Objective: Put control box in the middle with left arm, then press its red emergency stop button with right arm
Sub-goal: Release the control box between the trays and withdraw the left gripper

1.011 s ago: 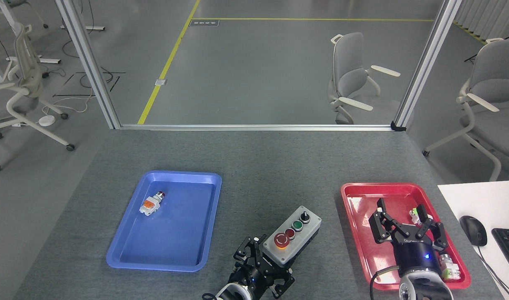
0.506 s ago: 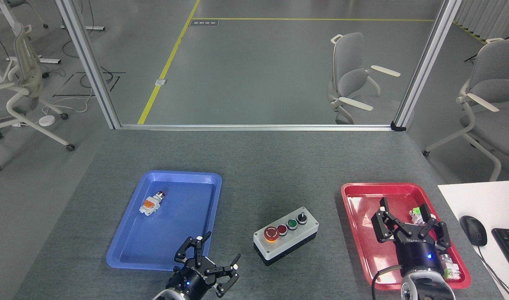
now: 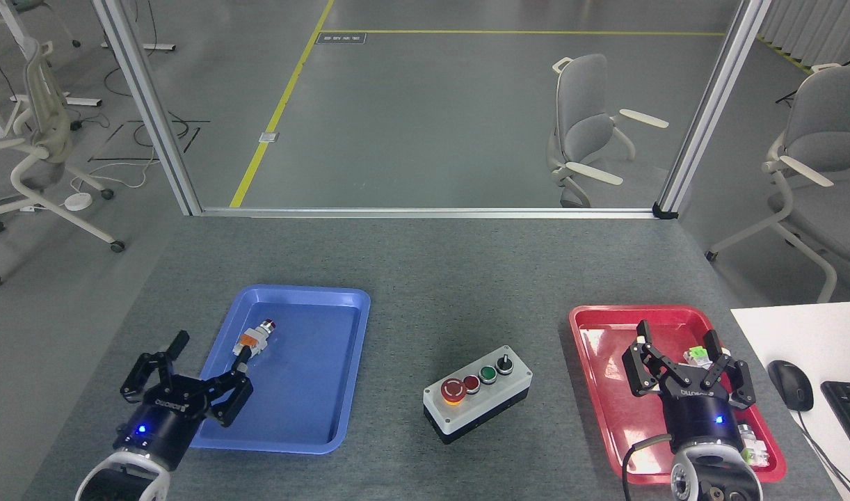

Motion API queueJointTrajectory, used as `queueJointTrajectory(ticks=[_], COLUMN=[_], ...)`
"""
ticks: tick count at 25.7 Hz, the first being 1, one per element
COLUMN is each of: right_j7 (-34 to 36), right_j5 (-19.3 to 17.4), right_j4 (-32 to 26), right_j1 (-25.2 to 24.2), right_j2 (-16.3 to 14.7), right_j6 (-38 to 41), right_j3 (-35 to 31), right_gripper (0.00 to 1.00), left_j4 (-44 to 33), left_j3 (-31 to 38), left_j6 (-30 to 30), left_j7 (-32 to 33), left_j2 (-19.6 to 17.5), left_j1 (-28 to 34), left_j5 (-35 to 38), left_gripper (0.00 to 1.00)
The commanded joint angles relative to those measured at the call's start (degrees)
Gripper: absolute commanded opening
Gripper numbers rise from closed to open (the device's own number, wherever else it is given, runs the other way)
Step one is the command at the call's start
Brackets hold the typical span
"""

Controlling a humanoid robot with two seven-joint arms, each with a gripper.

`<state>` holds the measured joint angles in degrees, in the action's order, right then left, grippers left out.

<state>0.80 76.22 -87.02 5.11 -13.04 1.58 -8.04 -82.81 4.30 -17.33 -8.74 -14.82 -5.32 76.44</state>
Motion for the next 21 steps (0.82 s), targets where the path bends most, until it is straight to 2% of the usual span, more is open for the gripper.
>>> queueJointTrajectory(ticks=[1, 5, 7, 9, 11, 15, 21], right_j7=[0.08, 0.17, 0.26, 0.26, 0.44, 3.16, 4.65], right_j5=[-0.10, -0.19, -0.19, -0.28, -0.28, -0.28, -0.19], right_j4=[1.15, 3.17, 3.52, 3.70, 4.93, 7.30, 8.18], right_j1=[0.78, 2.54, 3.59, 4.65, 5.62, 7.20, 8.78], right_j2=[0.03, -0.23, -0.76, -1.64, -2.25, -2.51, -2.08], right_j6=[0.18, 0.80, 0.97, 1.50, 3.17, 9.14, 19.96], right_j3=[0.04, 0.13, 0.39, 0.39, 0.39, 0.56, 1.27], right_gripper=[0.83, 0.59, 0.47, 0.40, 0.26, 0.00, 0.00], left_j4=[1.08, 5.12, 6.79, 6.61, 6.09, 6.00, 5.91], left_j3=[4.75, 4.76, 4.58, 4.49, 4.49, 4.32, 3.44], left_j6=[2.39, 10.92, 13.29, 13.99, 14.26, 13.55, 13.82], left_j7=[0.57, 0.57, 0.57, 0.65, 0.65, -0.22, 0.13], left_j2=[0.06, 0.32, 1.81, 3.93, 5.95, 6.30, 6.39], left_j1=[-2.51, -7.25, -9.19, -9.63, -9.63, -8.75, -8.48], left_j5=[-6.39, -7.45, -7.54, -7.45, -7.27, -7.18, -6.48], left_gripper=[0.99, 0.99, 0.99, 0.99, 0.99, 0.99, 0.99])
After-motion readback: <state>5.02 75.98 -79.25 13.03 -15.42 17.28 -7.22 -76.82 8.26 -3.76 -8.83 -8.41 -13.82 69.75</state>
